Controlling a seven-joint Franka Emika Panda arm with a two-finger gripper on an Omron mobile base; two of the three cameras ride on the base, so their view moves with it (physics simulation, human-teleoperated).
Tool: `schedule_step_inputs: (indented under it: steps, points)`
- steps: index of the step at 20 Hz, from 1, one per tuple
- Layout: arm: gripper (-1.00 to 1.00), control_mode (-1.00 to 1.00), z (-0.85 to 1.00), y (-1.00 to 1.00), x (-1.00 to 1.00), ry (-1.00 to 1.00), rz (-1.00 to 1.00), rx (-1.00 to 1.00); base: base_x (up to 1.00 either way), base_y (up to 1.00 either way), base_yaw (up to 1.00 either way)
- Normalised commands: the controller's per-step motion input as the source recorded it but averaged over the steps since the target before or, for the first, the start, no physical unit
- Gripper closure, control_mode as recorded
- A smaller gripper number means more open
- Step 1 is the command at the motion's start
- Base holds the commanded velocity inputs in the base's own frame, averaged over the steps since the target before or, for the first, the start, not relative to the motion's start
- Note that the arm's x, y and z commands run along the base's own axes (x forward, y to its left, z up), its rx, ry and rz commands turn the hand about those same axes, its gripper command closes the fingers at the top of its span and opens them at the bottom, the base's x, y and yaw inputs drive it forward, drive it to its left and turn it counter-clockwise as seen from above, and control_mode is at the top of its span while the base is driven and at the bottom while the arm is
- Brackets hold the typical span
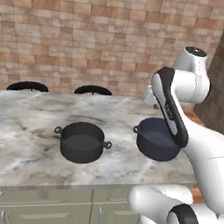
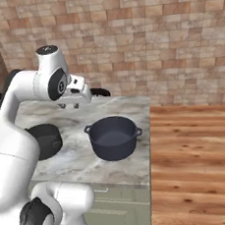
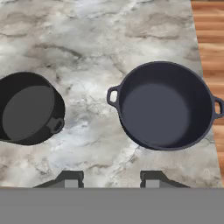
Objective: Pick the pot and pot and place them in the sink. Then turn on the water.
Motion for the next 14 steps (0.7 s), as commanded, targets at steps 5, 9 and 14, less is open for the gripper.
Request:
schedule_step_inputs:
  steps: [5, 9, 14]
  points:
    - [-1.0, -1.0, -0.18, -0.16, -0.03, -0.03, 0.0, -0.01, 0.0, 0.0, 0.0]
    - [-1.0, -1.0, -0.48, -0.81, 0.0, 0.02, 0.0, -0.05, 0.0, 0.0, 0.0]
    - [-1.0, -1.0, -0.37, -0.83, 0.0, 0.12, 0.0, -0.04, 0.0, 0.0, 0.0]
